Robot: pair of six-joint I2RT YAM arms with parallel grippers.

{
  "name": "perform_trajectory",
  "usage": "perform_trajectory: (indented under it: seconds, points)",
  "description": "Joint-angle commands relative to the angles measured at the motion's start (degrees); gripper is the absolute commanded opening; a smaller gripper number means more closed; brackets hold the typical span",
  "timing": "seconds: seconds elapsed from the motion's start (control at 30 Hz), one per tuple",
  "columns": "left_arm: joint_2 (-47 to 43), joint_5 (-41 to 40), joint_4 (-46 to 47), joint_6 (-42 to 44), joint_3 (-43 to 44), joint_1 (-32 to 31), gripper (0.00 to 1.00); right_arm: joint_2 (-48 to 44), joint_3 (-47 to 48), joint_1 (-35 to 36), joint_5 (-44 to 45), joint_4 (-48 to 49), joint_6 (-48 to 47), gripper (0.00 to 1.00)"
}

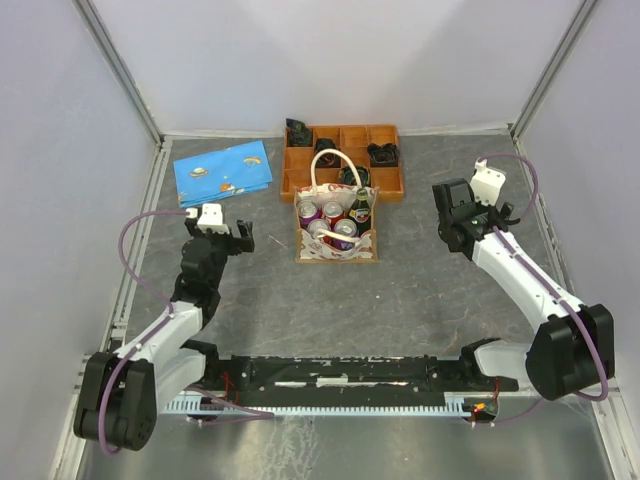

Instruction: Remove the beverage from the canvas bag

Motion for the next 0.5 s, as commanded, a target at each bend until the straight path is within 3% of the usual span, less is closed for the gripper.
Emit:
perform_trajectory:
  seconds: [0.0, 0.47]
  points:
    - [1.07, 1.04, 1.73, -2.43, 2.64, -0.25, 0.99, -0.36, 1.56, 0.24, 2.09, -0.27, 0.64, 0.99]
    - [1.2, 2.09, 1.59, -2.73, 3.13, -0.31, 0.99, 0.04, 2.6, 0.38, 0.11, -0.81, -0.22, 0.99]
